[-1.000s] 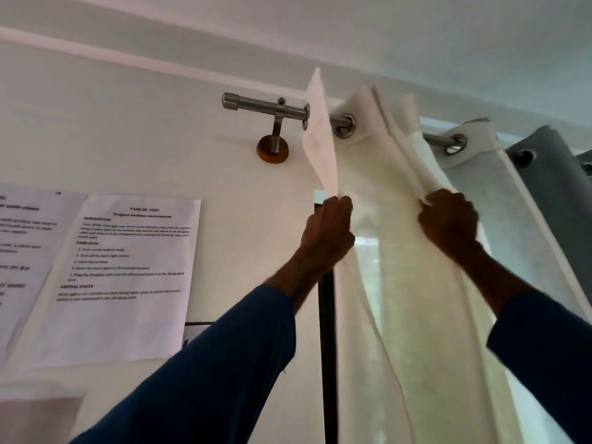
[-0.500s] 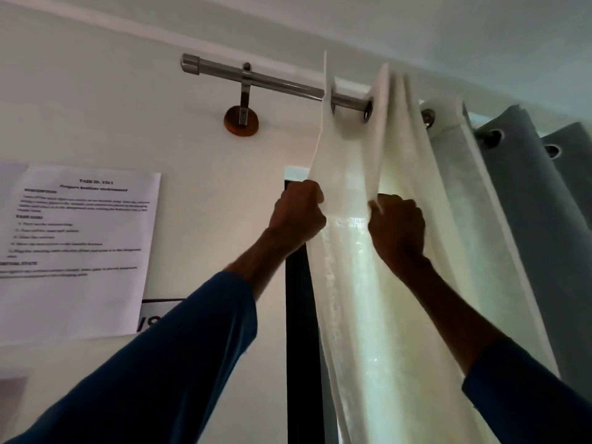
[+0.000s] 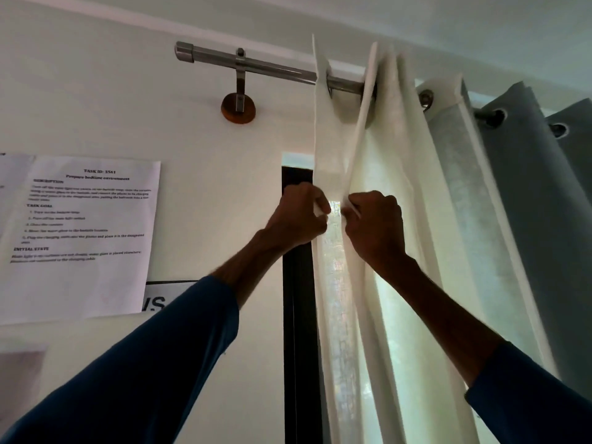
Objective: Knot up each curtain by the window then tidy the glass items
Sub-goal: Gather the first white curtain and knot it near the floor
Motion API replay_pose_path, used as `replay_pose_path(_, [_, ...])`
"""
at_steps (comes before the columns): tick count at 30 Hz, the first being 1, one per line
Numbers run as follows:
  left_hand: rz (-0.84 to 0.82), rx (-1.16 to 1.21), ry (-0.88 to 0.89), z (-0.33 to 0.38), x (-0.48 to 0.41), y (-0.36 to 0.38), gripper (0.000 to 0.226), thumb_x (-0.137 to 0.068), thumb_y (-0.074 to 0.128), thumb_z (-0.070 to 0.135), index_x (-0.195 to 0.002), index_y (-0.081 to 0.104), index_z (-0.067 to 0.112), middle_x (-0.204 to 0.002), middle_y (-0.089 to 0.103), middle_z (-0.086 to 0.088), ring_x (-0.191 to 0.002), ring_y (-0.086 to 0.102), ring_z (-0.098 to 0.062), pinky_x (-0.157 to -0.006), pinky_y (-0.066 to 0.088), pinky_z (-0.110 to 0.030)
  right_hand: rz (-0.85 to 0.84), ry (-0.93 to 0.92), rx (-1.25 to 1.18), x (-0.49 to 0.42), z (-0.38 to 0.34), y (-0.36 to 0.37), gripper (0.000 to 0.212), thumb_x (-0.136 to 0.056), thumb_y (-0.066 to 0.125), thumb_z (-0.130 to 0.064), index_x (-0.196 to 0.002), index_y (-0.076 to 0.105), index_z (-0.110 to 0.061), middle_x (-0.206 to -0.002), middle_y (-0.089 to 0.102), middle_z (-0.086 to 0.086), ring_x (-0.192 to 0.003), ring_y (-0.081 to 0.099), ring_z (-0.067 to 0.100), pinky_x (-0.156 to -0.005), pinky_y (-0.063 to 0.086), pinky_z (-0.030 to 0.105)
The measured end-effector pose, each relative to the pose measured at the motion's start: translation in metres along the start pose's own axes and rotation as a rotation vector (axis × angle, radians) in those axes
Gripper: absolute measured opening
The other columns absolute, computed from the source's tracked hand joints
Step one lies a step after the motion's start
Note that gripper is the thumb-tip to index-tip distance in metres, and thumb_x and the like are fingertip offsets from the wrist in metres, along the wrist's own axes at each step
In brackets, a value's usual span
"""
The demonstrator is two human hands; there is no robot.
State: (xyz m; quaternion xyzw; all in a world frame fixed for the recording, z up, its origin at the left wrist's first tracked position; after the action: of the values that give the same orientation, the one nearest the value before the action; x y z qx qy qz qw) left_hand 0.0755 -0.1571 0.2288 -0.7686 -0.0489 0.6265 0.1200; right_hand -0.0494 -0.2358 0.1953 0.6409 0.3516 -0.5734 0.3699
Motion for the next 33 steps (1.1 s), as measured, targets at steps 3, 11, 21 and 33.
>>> replay_pose_path(3, [-0.071,0.057,0.029,0.009,0.011,0.022,0.011,-0.075,0.074,0.002,-0.079,0.079,0.011,-0.084,0.076,0.002,-0.078,0.068,-0.004,-0.078,0.051,-0.013,-0.029,0.000,0.040,0.020,0.025,-0.002,0.039,-0.089,0.065,-0.015,-0.059,0.042,-0.012,-0.052,0.035,-0.006,-0.050,0.029,0.015,-0.054,0.025,0.031])
replay_pose_path(11, [-0.147,0.197,0.013,0.031,0.029,0.051,0.008,-0.083,0.075,0.003,-0.090,0.077,0.006,-0.091,0.076,-0.002,-0.073,0.072,-0.003,-0.074,0.058,-0.015,-0.030,-0.038,0.156,0.057,0.054,-0.020,0.032,-0.083,0.065,-0.002,-0.058,0.046,-0.009,-0.052,0.050,0.005,-0.051,0.040,0.028,-0.051,0.031,0.030])
replay_pose_path(21, [-0.150,0.232,0.008,0.055,0.031,0.041,0.016,-0.087,0.063,0.001,-0.089,0.078,0.002,-0.078,0.077,-0.005,-0.061,0.071,-0.009,-0.064,0.058,-0.015,-0.072,-0.154,0.128,0.073,0.023,-0.028,0.043,-0.081,0.074,-0.003,-0.057,0.042,-0.021,-0.046,0.042,0.000,-0.041,0.021,0.011,-0.049,0.012,0.017])
replay_pose_path(33, [-0.080,0.206,-0.203,0.052,0.033,0.039,0.052,-0.083,0.071,0.043,-0.054,0.061,0.001,-0.047,0.060,-0.005,-0.039,0.052,-0.008,-0.052,0.050,-0.022,-0.080,-0.167,0.126,0.087,0.018,-0.029,0.010,-0.088,0.073,-0.019,-0.079,0.076,-0.015,-0.066,0.071,0.002,-0.055,0.064,0.022,-0.055,0.056,0.034])
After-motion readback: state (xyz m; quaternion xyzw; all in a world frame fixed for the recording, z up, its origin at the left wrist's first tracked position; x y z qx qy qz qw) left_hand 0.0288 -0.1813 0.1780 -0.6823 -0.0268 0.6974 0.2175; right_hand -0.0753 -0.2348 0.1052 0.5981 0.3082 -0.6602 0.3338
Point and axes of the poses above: each hand's wrist, its own x-axis away from the middle knuckle, its own y-axis out of the palm, z = x × y, the point moved 4 cm from there along -x, towards the middle knuckle
